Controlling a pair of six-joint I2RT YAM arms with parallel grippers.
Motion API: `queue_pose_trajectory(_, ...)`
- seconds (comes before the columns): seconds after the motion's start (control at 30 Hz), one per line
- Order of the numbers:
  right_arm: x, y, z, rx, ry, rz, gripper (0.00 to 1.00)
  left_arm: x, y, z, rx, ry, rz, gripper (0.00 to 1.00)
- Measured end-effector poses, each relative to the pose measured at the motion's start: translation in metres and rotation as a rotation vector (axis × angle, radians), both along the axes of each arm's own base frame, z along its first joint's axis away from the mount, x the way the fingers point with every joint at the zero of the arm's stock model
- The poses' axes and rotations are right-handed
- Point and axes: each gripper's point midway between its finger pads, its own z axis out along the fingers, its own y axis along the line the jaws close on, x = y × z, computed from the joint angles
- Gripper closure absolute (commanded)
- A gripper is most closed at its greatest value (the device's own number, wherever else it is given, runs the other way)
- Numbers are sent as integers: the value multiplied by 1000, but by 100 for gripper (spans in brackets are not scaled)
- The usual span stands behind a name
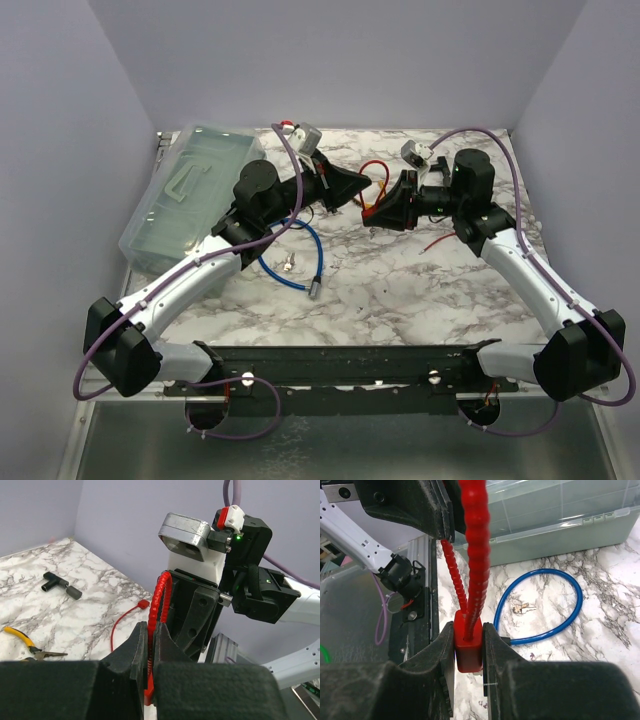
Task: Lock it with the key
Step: Lock the lock.
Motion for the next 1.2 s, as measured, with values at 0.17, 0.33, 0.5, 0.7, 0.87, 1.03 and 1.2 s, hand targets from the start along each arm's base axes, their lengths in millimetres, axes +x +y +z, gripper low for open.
queue_pose_trajectory(0.17, 2, 0, 0, 0, -8, -6, 100, 2, -2, -2, 8, -9, 28, 100)
queue_pose_trajectory(0.33, 4, -1, 0, -4, -32, -15, 100, 6, -2, -7, 24, 12, 73, 100)
queue_pose_trajectory(0.5, 4, -2, 1, -7, -72, -23, 100, 17, -4, -16, 33, 63, 109, 100)
queue_pose_trajectory(0.7, 3, -4, 1, -12, -110, -30, 100, 20, -8, -19, 24, 92, 107, 100)
queue_pose_trajectory(0.87, 2, -3, 1, -9, -85, -29, 100, 11, -11, -14, 11, 58, 52, 100)
queue_pose_trajectory(1.03, 2, -1, -1, -3, -18, -52, 100, 3, -7, -8, 29, -6, 37, 100)
queue_pose_trajectory(1.2, 4, -1, -3, 6, 38, -85, 100, 3, -4, -9, 72, -48, 43, 91)
